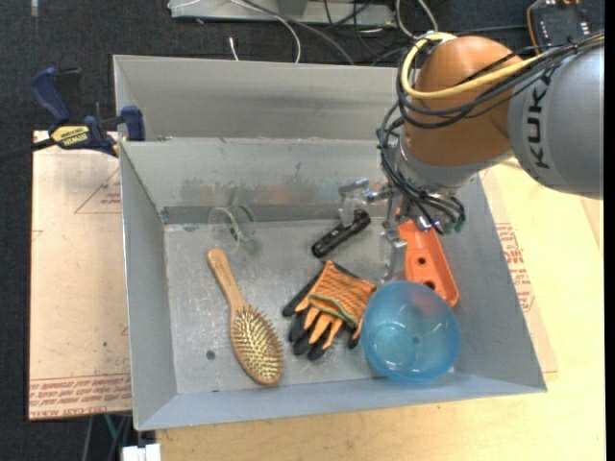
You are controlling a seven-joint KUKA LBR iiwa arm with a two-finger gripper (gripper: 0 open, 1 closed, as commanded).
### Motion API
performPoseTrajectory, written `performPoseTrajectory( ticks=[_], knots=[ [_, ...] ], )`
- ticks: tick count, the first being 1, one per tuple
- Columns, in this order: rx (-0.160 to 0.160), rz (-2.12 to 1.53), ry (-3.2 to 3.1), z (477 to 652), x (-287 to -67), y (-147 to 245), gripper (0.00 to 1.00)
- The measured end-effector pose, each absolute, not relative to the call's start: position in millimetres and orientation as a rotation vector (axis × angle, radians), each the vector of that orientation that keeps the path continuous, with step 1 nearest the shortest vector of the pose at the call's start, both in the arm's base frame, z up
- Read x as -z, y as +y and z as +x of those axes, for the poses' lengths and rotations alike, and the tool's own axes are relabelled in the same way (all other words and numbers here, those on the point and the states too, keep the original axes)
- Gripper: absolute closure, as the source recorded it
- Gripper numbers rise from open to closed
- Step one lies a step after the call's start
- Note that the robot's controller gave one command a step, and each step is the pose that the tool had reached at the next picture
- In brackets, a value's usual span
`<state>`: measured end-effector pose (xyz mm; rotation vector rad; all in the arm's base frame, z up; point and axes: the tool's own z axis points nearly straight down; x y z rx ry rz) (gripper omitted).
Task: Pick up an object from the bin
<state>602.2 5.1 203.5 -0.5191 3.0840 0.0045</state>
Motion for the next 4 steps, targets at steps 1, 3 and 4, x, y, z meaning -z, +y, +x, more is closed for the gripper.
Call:
performPoseTrajectory(
  ticks=[1,3,4],
  knots=[
    [-0.006,-0.527,3.089,611.2,-173,4,0.0],
    [-0.008,-0.65,3.067,615.3,-153,25,0.0],
    [-0.008,-0.425,3.116,616.0,-157,25,0.0]
  ],
)
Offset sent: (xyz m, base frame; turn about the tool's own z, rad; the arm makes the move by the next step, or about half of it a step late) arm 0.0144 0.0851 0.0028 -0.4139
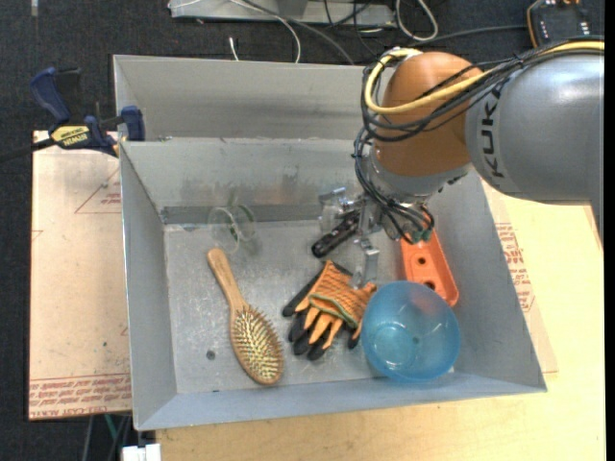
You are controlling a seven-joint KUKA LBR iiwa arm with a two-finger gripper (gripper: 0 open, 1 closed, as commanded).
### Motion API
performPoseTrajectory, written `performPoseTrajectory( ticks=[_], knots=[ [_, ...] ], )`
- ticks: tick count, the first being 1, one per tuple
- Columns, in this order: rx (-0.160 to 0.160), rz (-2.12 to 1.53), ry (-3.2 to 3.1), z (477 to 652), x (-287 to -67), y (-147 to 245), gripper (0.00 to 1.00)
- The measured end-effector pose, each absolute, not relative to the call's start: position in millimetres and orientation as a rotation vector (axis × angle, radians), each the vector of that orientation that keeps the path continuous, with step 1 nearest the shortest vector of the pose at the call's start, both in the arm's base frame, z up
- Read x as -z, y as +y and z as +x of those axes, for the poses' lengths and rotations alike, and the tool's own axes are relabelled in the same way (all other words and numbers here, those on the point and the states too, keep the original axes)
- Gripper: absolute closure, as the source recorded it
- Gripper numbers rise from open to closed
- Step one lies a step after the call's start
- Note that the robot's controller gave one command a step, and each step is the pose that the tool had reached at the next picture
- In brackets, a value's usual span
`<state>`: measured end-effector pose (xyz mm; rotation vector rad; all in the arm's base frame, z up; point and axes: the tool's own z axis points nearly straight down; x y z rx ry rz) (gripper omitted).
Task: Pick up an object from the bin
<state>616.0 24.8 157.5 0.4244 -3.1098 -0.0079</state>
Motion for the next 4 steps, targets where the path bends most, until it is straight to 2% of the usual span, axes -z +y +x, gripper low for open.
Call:
performPoseTrajectory(
  ticks=[1,2,3,4],
  knots=[
    [0.005,0.408,-3.117,649.9,-168,-20,0.0],
    [0.015,0.446,-3.116,614.2,-269,2,0.0],
    [0.011,0.403,-3.112,611.4,-332,-47,1.0],
    [0.01,0.404,-3.112,611.4,-332,-47,1.0]
  ],
)
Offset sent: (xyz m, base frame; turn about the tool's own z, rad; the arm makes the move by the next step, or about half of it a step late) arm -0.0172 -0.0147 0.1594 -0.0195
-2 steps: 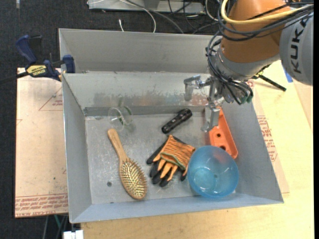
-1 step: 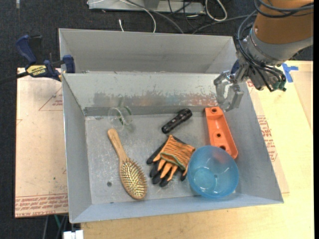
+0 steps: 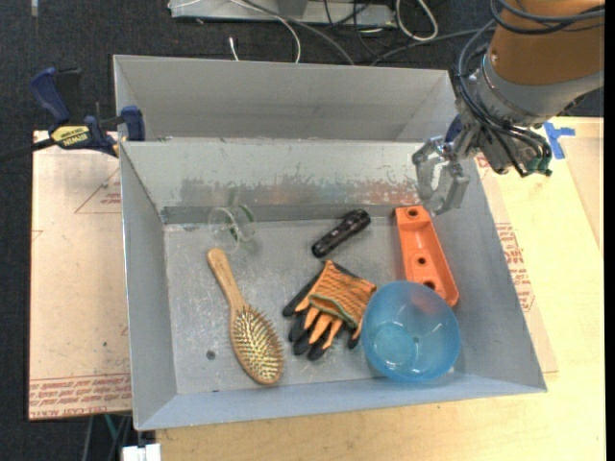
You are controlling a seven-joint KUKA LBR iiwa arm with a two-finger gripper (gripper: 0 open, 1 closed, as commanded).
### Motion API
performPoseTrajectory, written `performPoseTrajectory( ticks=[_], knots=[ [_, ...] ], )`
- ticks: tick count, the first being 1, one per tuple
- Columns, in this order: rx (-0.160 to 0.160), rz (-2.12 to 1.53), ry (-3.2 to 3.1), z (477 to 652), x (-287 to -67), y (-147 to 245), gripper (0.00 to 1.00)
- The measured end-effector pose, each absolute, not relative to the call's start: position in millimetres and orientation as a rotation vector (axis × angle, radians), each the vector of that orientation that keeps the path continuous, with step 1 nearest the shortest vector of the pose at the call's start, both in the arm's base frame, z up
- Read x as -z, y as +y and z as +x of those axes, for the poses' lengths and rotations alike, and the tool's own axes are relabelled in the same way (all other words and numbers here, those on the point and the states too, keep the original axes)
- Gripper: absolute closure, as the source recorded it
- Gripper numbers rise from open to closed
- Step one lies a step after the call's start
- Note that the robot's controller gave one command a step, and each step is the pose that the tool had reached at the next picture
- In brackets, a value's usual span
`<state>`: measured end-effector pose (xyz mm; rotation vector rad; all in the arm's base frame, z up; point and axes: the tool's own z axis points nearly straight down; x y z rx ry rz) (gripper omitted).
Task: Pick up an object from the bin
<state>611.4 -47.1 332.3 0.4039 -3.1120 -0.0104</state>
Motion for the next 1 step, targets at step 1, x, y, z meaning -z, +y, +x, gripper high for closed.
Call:
performPoseTrajectory(
  ticks=[1],
  knots=[
    [0.011,0.458,-3.108,615.9,-322.1,-45.5,1.0]
  ],
)
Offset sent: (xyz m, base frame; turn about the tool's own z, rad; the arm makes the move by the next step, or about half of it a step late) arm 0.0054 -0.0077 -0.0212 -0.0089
